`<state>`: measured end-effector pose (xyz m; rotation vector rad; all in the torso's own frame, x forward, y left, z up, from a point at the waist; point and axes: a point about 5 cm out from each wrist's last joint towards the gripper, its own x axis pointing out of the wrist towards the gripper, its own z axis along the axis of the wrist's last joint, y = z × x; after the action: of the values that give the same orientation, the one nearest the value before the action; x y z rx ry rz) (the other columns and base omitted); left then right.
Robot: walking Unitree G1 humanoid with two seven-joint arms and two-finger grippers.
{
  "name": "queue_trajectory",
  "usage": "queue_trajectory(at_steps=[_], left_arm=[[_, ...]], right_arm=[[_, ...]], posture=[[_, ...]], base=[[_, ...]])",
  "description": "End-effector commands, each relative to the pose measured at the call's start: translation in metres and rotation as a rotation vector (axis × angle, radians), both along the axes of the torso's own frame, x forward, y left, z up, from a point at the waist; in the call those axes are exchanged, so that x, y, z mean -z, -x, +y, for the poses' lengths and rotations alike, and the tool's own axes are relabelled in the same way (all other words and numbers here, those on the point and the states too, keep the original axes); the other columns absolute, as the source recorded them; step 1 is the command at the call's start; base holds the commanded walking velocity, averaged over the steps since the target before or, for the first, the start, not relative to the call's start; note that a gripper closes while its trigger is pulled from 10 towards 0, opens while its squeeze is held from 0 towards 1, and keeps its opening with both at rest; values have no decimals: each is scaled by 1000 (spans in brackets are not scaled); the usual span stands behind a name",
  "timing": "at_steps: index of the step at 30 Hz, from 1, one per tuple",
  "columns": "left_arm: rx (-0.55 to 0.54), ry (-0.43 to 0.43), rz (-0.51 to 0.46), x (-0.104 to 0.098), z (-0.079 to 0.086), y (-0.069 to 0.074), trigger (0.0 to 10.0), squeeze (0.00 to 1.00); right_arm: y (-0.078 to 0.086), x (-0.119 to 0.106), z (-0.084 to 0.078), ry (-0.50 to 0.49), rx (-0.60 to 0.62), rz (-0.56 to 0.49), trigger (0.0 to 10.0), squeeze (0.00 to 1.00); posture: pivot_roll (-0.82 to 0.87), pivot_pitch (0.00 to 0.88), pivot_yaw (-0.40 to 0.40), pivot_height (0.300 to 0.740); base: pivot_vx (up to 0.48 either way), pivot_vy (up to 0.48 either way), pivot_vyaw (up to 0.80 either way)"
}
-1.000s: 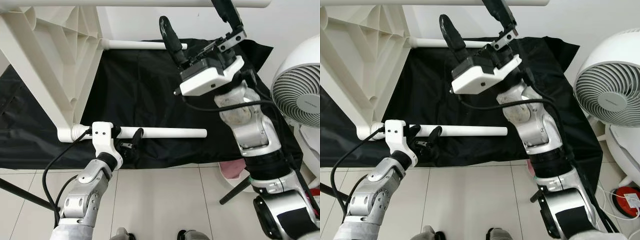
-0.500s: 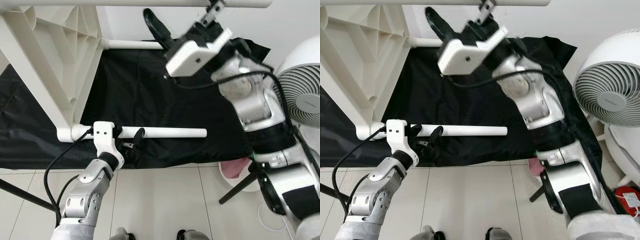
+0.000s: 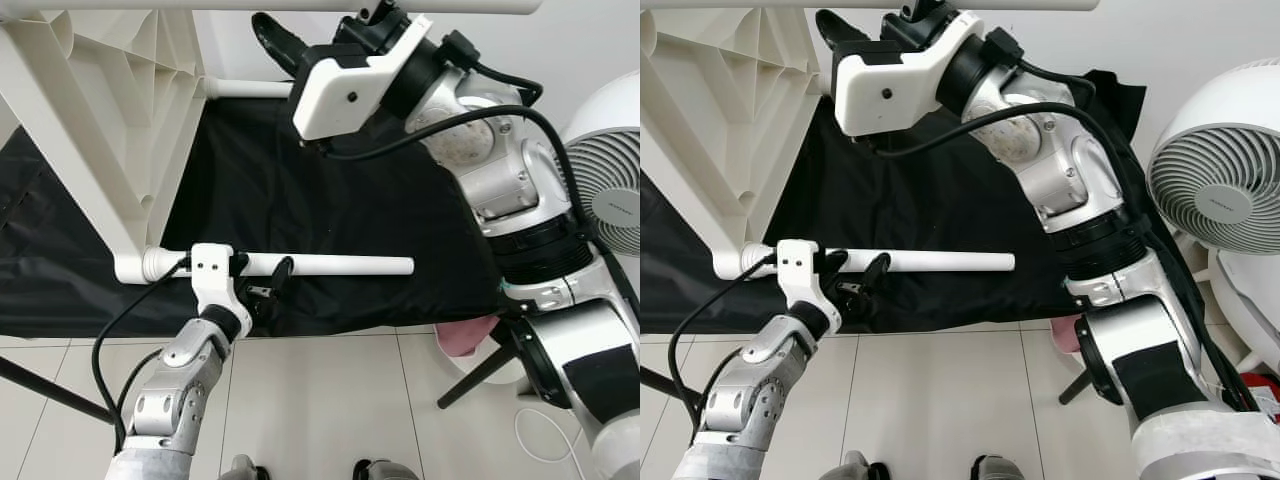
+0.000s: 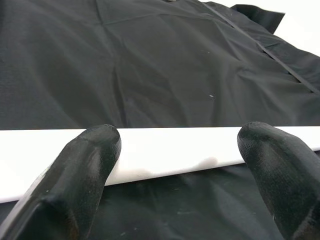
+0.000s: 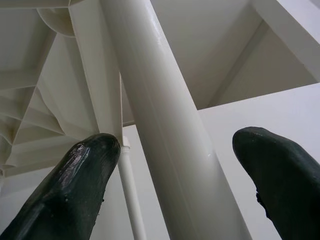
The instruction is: Building children table
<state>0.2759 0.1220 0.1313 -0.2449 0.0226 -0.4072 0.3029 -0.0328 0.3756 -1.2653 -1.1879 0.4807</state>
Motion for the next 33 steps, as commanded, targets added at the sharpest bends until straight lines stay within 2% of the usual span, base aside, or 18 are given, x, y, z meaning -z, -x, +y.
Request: queue_trajectory(at_steps=[1,6,7,9,10,16,22,26,32,33], left_arm=[[-9,-10,10,1,1,2,10000,0],[-13,-4,8,0,1,2,10000,0],[-16,-5,14,1,2,2,10000,0],[-16,-5,14,1,2,2,10000,0],[-20,0,34,4,3,4,10000,0],[-18,3,49,6,3,5,10000,0],[-37,77,141,13,-1,12,10000,0],[-48,91,153,13,-1,12,10000,0],[-189,131,198,17,8,-2,10000,0],[-242,153,203,17,13,-10,10000,0]], right_arm=[[-2,-5,5,8,22,6,10000,0],[-4,-6,6,4,47,15,10000,0],[-6,-7,6,-6,67,22,4039,0],[-6,-7,6,-6,67,22,4039,0],[-10,-10,5,-32,100,36,0,0],[-11,-11,6,-36,110,38,0,0],[-11,-6,3,-48,127,72,0,0],[-11,-5,2,-57,132,83,0,0],[-9,0,-3,-119,147,128,0,0],[-8,1,-7,-146,156,136,10000,0]], posture=[[-76,89,55,740],[-74,90,55,740],[-74,90,55,740],[-74,90,55,740],[-77,90,60,740],[-77,90,60,740],[-88,103,64,740],[-88,103,64,740],[-97,119,68,740],[-104,122,73,740]], base=[[0,0,0],[0,0,0],[0,0,0],[0,0,0],[0,0,0],[0,0,0],[0,0,0],[0,0,0],[0,0,0],[0,0,0]])
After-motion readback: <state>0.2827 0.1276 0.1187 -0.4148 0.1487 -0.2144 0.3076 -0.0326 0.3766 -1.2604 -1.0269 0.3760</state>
